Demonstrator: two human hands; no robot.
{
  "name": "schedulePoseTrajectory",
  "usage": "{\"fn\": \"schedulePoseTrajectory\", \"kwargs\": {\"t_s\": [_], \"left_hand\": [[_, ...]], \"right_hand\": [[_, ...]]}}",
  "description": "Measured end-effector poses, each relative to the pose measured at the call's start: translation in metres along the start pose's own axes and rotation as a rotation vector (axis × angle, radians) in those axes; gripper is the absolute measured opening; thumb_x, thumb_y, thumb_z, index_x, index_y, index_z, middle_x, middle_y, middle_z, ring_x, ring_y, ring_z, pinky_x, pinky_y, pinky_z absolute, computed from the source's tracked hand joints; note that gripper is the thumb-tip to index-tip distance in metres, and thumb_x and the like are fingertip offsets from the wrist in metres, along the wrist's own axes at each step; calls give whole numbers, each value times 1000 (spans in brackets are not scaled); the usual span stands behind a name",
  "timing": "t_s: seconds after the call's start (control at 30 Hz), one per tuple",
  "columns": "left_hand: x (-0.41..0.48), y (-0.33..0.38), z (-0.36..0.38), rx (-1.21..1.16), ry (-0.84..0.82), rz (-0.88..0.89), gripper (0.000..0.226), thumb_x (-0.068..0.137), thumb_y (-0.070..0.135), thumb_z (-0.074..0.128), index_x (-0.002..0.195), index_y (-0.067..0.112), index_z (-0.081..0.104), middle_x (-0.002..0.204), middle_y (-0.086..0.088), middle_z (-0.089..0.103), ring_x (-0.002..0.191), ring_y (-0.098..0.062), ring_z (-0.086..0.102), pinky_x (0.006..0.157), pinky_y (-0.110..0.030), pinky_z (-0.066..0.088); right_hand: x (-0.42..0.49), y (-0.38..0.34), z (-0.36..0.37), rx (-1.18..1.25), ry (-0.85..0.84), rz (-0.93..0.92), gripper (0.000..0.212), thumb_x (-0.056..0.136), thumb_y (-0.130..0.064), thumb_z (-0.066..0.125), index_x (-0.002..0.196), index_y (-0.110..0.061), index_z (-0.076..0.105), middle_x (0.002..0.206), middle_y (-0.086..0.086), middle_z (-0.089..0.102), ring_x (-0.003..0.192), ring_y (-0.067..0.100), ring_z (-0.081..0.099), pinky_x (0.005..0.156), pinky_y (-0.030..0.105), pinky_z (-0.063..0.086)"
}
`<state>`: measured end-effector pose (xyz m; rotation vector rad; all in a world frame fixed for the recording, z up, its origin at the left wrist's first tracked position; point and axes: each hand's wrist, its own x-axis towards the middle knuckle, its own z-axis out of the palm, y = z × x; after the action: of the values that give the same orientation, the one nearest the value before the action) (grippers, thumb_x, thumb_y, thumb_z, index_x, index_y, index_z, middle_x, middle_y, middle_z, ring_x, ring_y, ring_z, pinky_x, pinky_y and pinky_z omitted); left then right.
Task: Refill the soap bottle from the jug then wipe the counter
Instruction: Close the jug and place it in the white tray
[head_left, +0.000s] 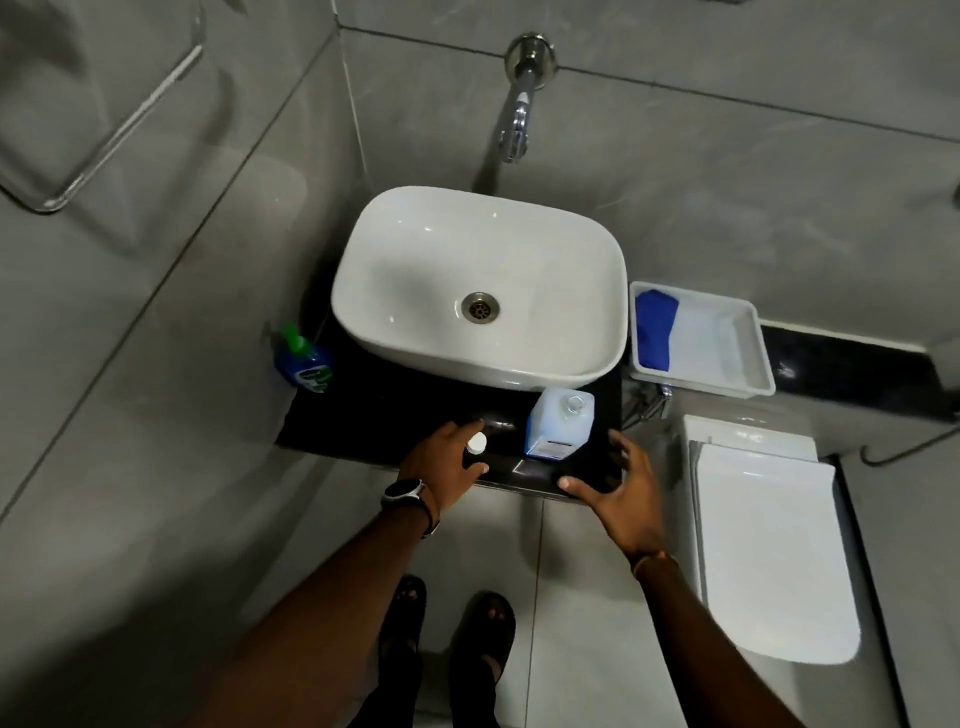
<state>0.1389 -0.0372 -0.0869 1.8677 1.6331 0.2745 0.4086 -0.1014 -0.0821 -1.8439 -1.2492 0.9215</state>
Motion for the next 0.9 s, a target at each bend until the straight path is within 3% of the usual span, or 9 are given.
{"fn": "schedulePoseTrajectory", "kwargs": {"t_s": [0.07,0.2,0.33,0.43,0.5,0.6,0.73,0.9], "left_hand": [[7,6,4,-9,-16,16,61,87,37,72,144,31,49,132,-3,58,121,-26,60,103,-38,52],[19,14,10,38,-11,15,42,91,27,68,132,22,61,131,-6,62,120,-29,62,103,-36,51],[17,30,3,-86,153,34,40,86,30,73,123,18,67,120,-6,70,109,-26,67,94,-33,55],[17,54,-11,-265,360,165,28,84,24,75,110,14,74,108,-4,71,93,-18,70,84,-21,57],[18,77,-22,-357,412,274,27,86,20,74,111,10,74,109,-6,71,93,-14,70,84,-18,58],[22,107,-32,-388,393,412,33,89,22,71,120,9,71,114,-7,70,101,-11,68,88,-19,58],[23,122,-31,-192,298,563,35,86,25,76,117,10,72,112,-8,74,103,-19,69,93,-29,56],[22,121,-20,-114,322,495,35,85,29,77,114,11,73,114,-7,75,104,-22,70,93,-32,56]], "right_hand": [[14,-10,3,12,-57,-15,110,51,-50,99,145,-32,45,143,-9,51,124,6,55,91,3,46],[33,-22,6,56,-117,-84,108,54,-31,101,147,-26,45,141,-3,60,127,11,59,107,35,52],[42,-28,9,53,-191,-123,93,57,-27,100,136,-35,53,129,-17,67,117,1,64,102,36,56],[45,-30,8,63,-197,-116,83,58,-35,97,131,-31,58,125,-16,69,113,0,66,100,39,57],[44,-31,7,61,-188,-108,81,59,-39,96,130,-29,58,124,-13,70,112,2,67,99,39,58],[42,-33,6,22,-193,-110,82,61,-46,94,133,-34,55,124,-16,68,113,2,65,98,37,58],[42,-33,5,-11,-199,-119,77,68,-38,92,134,-33,52,124,-13,68,113,9,66,97,41,59],[42,-33,5,-20,-200,-109,77,70,-37,92,135,-34,51,125,-12,68,112,11,66,96,40,60]]}}
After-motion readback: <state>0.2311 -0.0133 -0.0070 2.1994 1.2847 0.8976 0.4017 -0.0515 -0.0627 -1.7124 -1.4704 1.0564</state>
